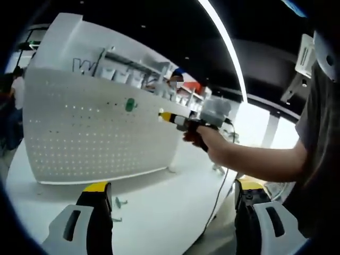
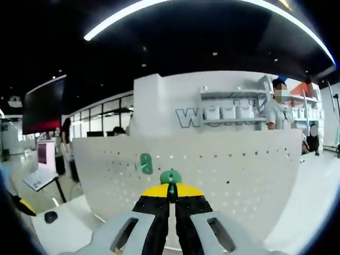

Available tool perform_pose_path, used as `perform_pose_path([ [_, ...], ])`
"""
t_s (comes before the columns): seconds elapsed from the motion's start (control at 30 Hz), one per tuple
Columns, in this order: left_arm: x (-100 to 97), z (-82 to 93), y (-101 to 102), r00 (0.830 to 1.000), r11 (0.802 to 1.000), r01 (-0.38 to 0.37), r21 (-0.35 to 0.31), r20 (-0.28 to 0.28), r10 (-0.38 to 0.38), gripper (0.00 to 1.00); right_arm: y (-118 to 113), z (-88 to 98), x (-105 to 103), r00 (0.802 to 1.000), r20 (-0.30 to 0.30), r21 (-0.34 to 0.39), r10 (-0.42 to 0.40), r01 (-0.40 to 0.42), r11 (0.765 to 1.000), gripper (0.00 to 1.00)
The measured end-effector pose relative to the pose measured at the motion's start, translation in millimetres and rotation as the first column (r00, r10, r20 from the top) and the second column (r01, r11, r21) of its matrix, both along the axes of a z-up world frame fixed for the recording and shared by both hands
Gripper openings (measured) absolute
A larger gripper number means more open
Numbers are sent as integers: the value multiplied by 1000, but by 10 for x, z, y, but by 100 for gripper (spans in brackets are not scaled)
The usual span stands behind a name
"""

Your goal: Insert the hook assembly into the mounting plate slot until the hook locks in place.

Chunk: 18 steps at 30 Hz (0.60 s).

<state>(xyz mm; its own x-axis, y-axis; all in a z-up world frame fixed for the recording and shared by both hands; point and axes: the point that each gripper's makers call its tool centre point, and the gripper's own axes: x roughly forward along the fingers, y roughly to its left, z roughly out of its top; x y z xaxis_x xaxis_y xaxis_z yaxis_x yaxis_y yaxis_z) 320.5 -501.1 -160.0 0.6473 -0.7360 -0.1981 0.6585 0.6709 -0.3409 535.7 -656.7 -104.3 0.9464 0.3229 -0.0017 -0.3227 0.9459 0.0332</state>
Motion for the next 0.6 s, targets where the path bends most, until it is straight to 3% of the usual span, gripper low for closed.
perform_pose_path([
  [0.4,91,-46,93,999,1000,-31,1,-18,31,96,238,313,376,994,110,7,-5,4,1000,0],
  [0.6,127,-50,118,999,999,-37,-2,-19,37,95,263,336,479,993,119,4,-16,16,1000,0],
])
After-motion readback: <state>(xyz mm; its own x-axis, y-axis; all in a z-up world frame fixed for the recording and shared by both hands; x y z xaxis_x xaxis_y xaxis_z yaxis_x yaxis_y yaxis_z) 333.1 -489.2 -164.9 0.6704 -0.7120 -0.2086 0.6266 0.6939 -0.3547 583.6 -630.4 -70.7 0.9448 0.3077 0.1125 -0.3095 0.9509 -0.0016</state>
